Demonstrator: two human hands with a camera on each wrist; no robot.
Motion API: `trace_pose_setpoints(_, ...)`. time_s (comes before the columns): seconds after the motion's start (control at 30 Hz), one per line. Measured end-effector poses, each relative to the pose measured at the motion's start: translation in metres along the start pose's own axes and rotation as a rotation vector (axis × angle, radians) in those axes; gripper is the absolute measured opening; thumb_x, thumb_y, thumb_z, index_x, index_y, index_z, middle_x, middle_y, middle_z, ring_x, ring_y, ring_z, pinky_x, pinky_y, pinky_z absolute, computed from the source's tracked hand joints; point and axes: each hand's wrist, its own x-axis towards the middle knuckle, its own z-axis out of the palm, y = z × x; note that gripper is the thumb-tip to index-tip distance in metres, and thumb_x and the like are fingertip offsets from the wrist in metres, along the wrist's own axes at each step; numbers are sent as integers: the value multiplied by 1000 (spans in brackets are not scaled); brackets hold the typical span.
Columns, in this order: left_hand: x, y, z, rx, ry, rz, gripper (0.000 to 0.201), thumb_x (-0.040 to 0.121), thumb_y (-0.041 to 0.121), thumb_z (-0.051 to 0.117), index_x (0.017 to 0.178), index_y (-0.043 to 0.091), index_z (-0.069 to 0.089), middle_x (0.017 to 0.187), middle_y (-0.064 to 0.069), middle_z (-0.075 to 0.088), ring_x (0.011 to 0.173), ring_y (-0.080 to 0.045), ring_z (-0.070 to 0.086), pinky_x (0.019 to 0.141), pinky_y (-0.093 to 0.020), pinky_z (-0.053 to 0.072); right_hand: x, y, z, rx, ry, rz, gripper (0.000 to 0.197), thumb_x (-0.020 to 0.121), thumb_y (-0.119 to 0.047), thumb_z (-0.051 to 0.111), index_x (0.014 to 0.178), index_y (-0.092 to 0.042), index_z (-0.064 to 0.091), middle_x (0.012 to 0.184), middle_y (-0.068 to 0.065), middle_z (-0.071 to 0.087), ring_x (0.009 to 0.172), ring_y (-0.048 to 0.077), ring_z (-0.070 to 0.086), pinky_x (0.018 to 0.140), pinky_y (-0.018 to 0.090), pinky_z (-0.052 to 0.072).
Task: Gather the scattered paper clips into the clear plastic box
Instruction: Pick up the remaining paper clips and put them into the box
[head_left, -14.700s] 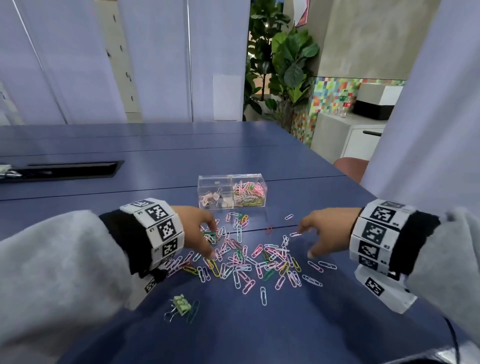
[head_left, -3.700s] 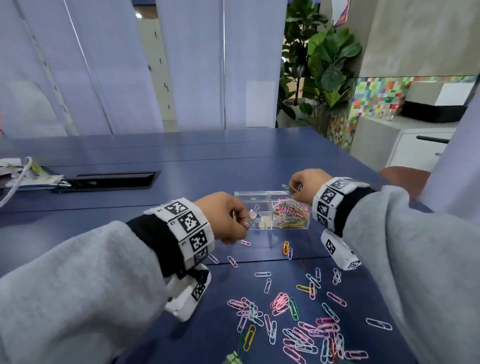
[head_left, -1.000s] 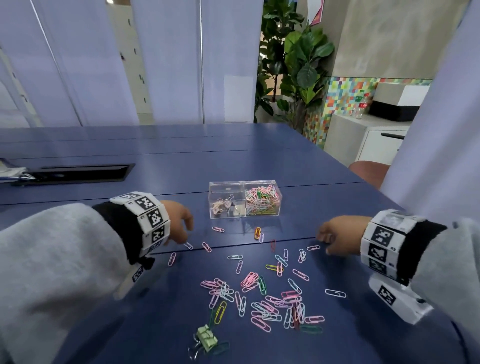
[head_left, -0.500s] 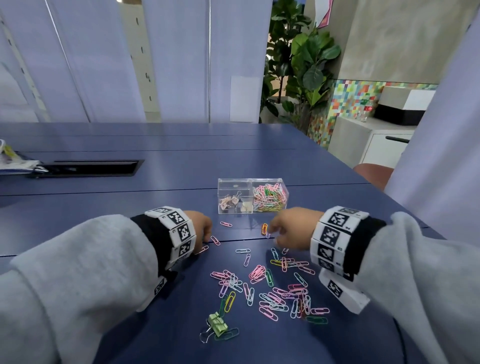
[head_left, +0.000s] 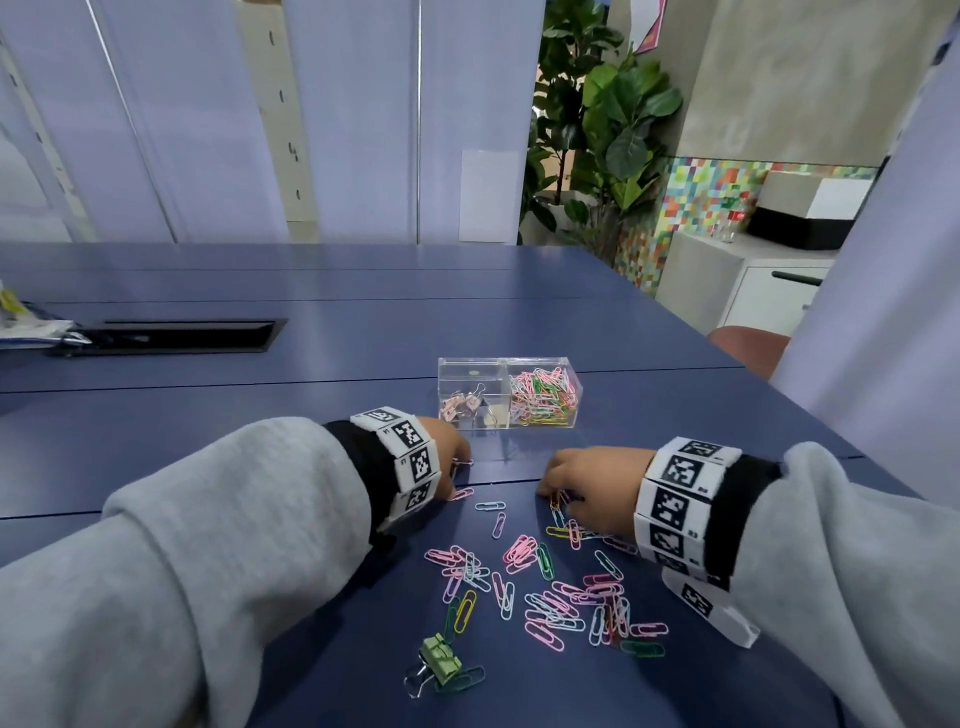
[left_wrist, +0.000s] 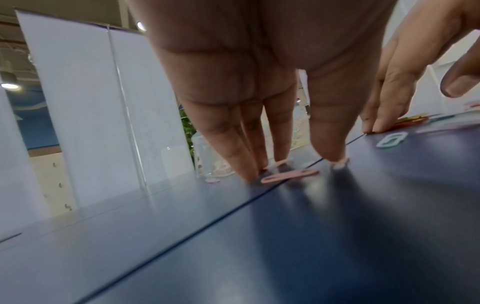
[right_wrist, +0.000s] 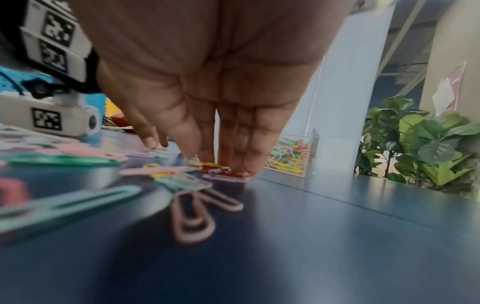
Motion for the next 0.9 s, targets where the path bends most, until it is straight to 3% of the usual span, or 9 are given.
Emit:
trace_pose_setpoints(0.1,-6,5,4,-17,5,15,52,82,24,68,132,21,52,130,-5,57,118,-26,55,98,-30,43,-18,2,9,32,4,-29,45,91,-11,42,134,-21,48,140,2,42,126,24,46,107,37,38)
trace_pose_setpoints(0.23,-18,3,12,-148,21,26,37,81,21,68,117,21,61,117,-6,65,94,-20,59,85,-23,44,-34,7,11,118,44,-35,41,88,-13,43,124,-26,59,130,-2,55,120,20,52,105,30,40)
trace_pose_setpoints(0.3,-22,-1,13,-186,55,-2,35,82,21,67,117,21,61,116,-5,65,98,-21,60,81,-21,40,-37,13,7,140,96,19,39,89,-14,45,123,-24,59,128,-3,57,119,18,53,101,24,38)
trace_pose_setpoints(0.37,-24,-6,13,-166,112,-77,43,82,25,67,124,22,55,122,-4,61,109,-22,59,83,-22,41,-37,22,5,141,131,93,39,89,-13,46,125,-23,57,129,-1,56,119,18,52,99,24,38)
trace_pose_setpoints(0.43,-23,-12,14,-115,154,-170,56,80,32,67,132,23,47,131,-5,52,118,-24,55,94,-29,43,-37,28,6,117,116,158,42,89,-14,46,129,-23,54,132,0,53,122,19,50,100,25,38)
trace_pose_setpoints(0.5,-21,-18,15,-62,134,-251,66,79,39,66,137,23,41,138,-7,45,124,-28,51,100,-36,43,-38,29,10,87,73,182,44,89,-16,46,132,-24,49,135,1,49,124,21,48,101,25,38)
trace_pose_setpoints(0.6,-16,-24,16,-35,100,-319,64,79,39,58,138,21,39,139,-8,45,125,-32,50,101,-39,44,-41,25,15,95,47,171,43,90,-17,46,133,-23,48,134,2,49,123,22,49,100,26,39)
trace_pose_setpoints(0.8,-1,-21,6,-81,101,-292,57,86,26,50,141,18,38,144,-8,41,131,-29,43,108,-37,37,-43,22,16,177,62,138,38,91,-15,45,125,-25,57,128,1,52,118,21,52,101,29,42)
trace_pose_setpoints(0.9,8,-16,1,-78,79,-247,49,88,19,48,137,13,44,140,-11,47,127,-29,47,103,-33,38,-45,20,15,180,57,105,34,91,-22,48,123,-26,59,126,0,55,115,20,54,100,30,43)
